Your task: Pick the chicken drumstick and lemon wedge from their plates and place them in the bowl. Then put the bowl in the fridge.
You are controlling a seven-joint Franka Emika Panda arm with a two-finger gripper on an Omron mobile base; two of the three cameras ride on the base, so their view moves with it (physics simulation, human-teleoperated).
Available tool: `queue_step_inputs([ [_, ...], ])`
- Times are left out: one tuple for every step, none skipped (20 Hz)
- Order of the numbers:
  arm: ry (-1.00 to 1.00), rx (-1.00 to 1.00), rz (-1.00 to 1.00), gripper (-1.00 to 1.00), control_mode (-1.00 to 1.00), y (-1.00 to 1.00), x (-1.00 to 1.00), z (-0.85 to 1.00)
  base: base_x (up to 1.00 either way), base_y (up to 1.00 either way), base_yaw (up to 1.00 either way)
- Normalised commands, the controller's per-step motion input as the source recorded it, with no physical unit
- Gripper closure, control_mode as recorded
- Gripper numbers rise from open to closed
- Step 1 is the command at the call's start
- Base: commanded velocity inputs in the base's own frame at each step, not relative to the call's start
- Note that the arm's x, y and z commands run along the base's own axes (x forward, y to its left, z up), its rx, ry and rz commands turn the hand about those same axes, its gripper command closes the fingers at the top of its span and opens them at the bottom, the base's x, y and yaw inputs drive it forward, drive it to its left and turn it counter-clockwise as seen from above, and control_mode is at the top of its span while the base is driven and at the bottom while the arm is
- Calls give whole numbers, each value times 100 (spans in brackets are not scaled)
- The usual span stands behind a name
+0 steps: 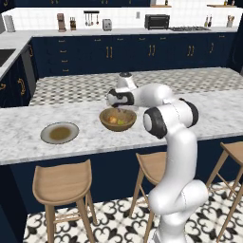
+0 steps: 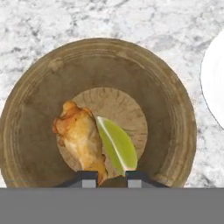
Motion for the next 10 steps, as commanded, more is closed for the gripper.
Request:
queue_step_inputs([
  [3, 13, 0, -100, -100, -100, -94, 0, 0, 0, 0],
  [5, 11, 0, -100, -100, -100, -75, -9, 0, 0, 0],
  [3, 16, 0, -100, -100, -100, -56, -17, 0, 0, 0],
  [0, 19, 0, -100, -100, -100, -26, -14, 0, 0, 0],
  [6, 16, 0, -100, -100, -94, 0, -44, 0, 0, 0],
  [10, 7, 0, -100, -100, -49, 0, -55, 0, 0, 0],
  [13, 10, 0, -100, -100, -24, 6, -72, 0, 0, 0],
  [11, 9, 0, -100, -100, -6, 21, -79, 0, 0, 0],
  [10, 4, 0, -100, -100, 0, 41, -79, 0, 0, 0],
  [5, 2, 0, -100, -100, 0, 46, -70, 0, 0, 0],
])
